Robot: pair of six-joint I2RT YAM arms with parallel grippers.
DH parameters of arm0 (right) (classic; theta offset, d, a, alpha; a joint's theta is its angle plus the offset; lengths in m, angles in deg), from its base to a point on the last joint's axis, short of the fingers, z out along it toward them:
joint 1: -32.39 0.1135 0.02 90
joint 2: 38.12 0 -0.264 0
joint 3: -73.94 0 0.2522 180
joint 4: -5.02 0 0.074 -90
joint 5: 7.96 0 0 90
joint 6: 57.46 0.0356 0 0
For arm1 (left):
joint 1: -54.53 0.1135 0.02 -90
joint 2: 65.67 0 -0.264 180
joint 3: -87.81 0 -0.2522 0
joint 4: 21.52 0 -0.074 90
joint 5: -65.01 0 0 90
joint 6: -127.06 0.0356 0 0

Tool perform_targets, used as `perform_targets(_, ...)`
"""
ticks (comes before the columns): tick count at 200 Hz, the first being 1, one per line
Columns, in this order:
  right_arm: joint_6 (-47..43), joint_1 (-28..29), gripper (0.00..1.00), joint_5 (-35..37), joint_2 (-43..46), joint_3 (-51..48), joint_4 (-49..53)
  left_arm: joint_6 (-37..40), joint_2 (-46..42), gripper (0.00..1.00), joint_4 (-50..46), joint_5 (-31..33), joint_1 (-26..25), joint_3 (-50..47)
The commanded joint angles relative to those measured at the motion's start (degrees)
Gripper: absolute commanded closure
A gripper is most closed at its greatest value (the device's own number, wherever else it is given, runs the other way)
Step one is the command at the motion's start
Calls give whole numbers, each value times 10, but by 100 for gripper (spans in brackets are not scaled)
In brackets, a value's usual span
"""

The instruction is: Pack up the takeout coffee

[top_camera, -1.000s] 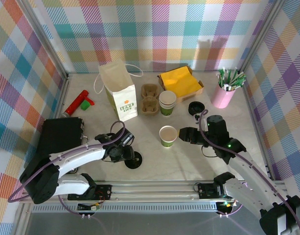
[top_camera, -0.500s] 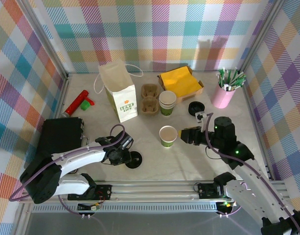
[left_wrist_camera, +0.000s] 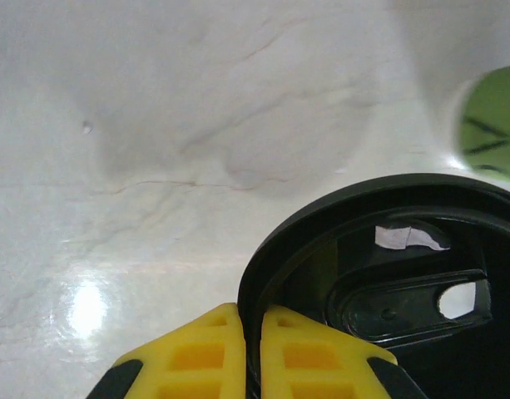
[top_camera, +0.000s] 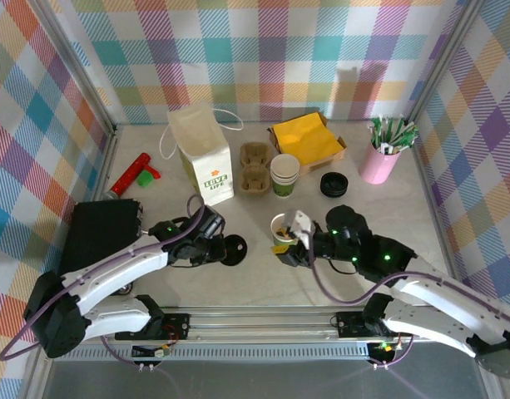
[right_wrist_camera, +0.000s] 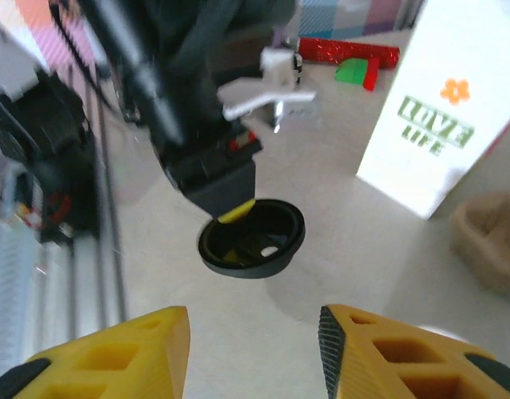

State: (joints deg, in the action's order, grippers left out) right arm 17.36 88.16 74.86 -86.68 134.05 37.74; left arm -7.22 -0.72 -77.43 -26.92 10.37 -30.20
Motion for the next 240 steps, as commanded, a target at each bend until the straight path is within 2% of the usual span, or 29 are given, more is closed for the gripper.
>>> perform_targets(1, -222, 32, 53, 65, -30, 27, -27, 39, -13, 91, -109, -15, -1, 71)
perform_targets(25, -348, 50, 52, 62, -60, 29, -62, 69, 10, 91, -191, -50, -1, 156)
perform_targets(50, -394, 52, 52, 60, -75, 39, -82, 81, 27, 92, -250, -76, -1, 217)
perform_targets(82, -450, 53, 51, 49, -73, 37, -79, 73, 27, 92, -244, -124, -1, 238)
perform_targets(139, -478, 54, 53, 23, -88, 56, -54, 71, 34, 92, -237, -145, -1, 249)
perform_targets(240, -492, 61, 64, -9, -121, 84, -26, 72, 38, 93, -231, -160, -1, 249)
